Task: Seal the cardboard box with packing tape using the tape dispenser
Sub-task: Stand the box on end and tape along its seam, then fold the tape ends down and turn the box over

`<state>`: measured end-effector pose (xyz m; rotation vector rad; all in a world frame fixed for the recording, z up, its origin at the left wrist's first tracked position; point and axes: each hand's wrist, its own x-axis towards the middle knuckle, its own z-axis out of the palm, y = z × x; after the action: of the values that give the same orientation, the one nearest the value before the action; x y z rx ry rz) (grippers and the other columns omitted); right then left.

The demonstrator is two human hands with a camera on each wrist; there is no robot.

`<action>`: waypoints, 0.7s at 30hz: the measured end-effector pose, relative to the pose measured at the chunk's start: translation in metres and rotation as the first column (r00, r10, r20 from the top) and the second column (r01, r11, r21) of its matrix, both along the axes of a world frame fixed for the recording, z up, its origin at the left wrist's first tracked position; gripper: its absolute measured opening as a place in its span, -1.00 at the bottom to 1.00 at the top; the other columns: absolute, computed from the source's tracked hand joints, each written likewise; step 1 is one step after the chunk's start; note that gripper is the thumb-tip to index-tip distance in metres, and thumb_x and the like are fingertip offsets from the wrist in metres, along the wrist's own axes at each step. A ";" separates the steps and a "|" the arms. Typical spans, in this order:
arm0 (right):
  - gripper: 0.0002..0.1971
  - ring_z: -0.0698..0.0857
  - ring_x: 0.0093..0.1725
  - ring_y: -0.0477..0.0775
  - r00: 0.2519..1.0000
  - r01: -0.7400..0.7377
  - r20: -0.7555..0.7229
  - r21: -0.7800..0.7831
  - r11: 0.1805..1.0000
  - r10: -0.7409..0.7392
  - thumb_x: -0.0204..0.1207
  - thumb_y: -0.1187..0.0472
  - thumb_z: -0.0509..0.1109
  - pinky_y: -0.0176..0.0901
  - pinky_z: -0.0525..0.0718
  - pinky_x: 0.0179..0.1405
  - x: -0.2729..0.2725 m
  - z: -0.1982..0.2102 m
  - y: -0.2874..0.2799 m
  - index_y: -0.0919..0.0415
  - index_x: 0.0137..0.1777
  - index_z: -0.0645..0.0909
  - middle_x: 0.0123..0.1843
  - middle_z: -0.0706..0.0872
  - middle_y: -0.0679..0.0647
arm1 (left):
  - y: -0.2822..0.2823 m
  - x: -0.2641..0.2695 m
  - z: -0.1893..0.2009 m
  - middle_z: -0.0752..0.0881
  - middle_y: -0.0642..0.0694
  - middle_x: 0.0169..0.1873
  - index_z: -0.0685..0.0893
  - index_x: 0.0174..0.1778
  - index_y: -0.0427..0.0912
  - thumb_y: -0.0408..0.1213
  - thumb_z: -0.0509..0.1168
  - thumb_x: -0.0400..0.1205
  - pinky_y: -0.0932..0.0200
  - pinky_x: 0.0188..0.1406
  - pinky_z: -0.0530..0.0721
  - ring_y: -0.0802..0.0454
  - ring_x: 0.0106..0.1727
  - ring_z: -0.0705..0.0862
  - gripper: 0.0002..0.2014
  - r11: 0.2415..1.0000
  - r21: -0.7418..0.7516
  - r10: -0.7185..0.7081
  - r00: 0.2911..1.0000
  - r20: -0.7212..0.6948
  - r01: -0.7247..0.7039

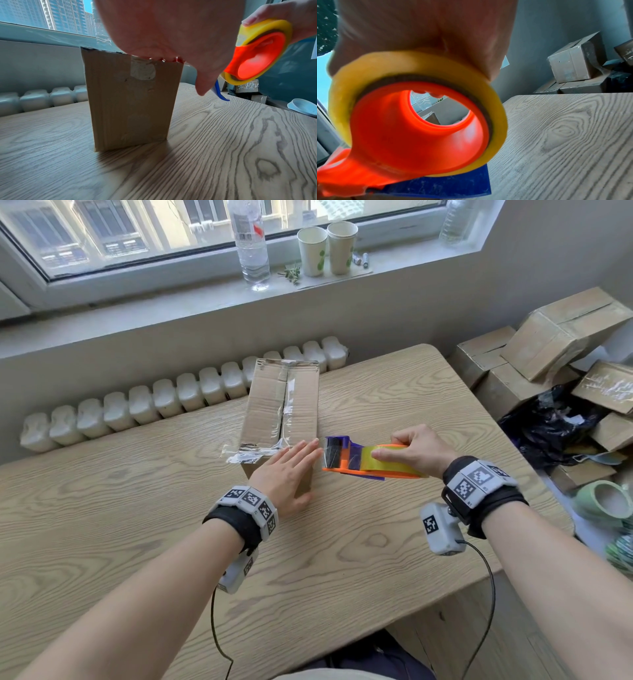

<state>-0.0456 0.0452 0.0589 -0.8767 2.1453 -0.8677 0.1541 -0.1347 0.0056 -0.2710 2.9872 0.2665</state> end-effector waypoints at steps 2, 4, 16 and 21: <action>-0.50 0.29 -0.57 -0.12 0.999 0.042 0.031 -0.047 0.998 -0.040 0.36 0.08 0.57 -0.33 0.20 -0.61 -0.001 -0.001 0.001 0.15 -0.57 0.31 -0.57 0.28 -0.05 | 0.000 0.000 0.000 -0.14 0.07 0.65 -0.11 0.63 -0.01 0.07 0.21 0.57 0.24 0.53 -0.31 0.11 0.66 -0.13 -0.18 1.000 -0.016 -0.008 1.000 0.011 0.008; -0.51 0.30 -0.62 -0.18 0.992 0.109 0.083 -0.125 0.986 -0.099 0.37 0.08 0.56 -0.35 0.24 -0.62 -0.005 0.004 0.000 0.14 -0.58 0.33 -0.62 0.30 -0.12 | -0.001 0.000 0.000 -0.13 0.05 0.66 -0.09 0.64 -0.02 0.07 0.21 0.57 0.23 0.53 -0.32 0.09 0.66 -0.13 -0.19 1.000 -0.028 -0.010 1.000 0.015 0.011; -0.47 0.44 -0.45 0.03 0.974 0.215 -0.091 0.083 0.973 -0.207 0.21 -0.28 0.54 -0.12 0.37 -0.39 -0.003 -0.026 0.001 0.16 -0.50 0.44 -0.51 0.44 0.05 | 0.007 0.001 0.002 -0.17 -0.01 0.66 -0.01 0.61 0.17 0.09 0.17 0.59 0.02 0.61 -0.27 0.03 0.66 -0.19 -0.30 0.999 0.013 0.049 0.999 -0.010 -0.049; -0.49 0.53 -0.36 0.14 0.986 0.110 -0.151 0.251 0.962 -0.073 0.30 -0.24 0.50 -0.06 0.39 -0.38 0.024 -0.055 -0.004 0.14 -0.52 0.43 -0.49 0.51 0.05 | 0.004 0.020 0.002 -0.13 -0.02 0.66 -0.01 0.63 0.04 0.04 0.07 0.66 0.10 0.58 -0.32 0.08 0.65 -0.22 -0.37 0.975 0.054 0.218 0.972 -0.088 -0.213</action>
<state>-0.0220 0.0413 0.0038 -0.7282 2.3720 -0.5643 0.1739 -0.1309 0.0078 -0.5961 3.0393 0.3773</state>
